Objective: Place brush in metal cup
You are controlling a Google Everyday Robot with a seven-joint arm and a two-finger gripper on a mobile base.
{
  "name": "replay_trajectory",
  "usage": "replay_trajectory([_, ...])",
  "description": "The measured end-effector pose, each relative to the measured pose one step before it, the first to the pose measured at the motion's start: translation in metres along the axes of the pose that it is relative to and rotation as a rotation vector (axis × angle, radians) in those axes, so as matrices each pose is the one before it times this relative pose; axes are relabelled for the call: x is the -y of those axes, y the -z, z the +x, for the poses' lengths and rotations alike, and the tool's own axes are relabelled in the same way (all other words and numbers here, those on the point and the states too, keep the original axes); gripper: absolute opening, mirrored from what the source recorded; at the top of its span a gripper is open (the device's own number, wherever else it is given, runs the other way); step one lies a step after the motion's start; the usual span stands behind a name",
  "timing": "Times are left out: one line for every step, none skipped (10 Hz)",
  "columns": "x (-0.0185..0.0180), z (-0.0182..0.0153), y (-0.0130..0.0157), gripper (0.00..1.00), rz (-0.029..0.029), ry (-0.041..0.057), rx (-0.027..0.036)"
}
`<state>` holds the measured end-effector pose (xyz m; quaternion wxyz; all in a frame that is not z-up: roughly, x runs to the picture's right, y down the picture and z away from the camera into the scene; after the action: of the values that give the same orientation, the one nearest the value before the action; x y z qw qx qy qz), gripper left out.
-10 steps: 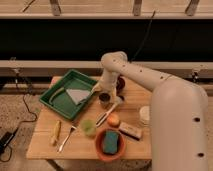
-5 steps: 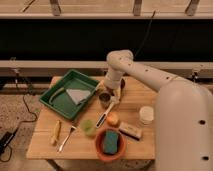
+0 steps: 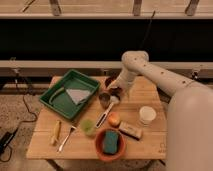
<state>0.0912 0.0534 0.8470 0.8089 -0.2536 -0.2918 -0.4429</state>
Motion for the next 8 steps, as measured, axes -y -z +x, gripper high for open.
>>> replay_trajectory([-0.00398,-0.01122,-0.00524,0.80,-0.00401,0.01597,0.01012])
replay_trajectory([0.00030,-0.00964,-0.00420,0.80,-0.00268,0.01468,0.00995])
replay_trajectory([0.00528,-0.01393,-0.00309,0.80,0.00128,0.02480,0.01132])
replay_trajectory([0.00390,-0.01278,-0.00228,0.80,0.00307,0.02434,0.00815])
replay_trajectory([0.00113,-0.00745,-0.00244,0.80,-0.00129,0.01770,0.00414])
replay_trajectory([0.00147,-0.00583,-0.00168,0.80,-0.00152,0.01274,0.00111])
replay_trajectory([0.00257,-0.00501,-0.00455,0.80,-0.00719,0.01683,0.00009])
replay_trajectory([0.00322,-0.00330,-0.00571,0.80,-0.01176,0.01645,-0.00466])
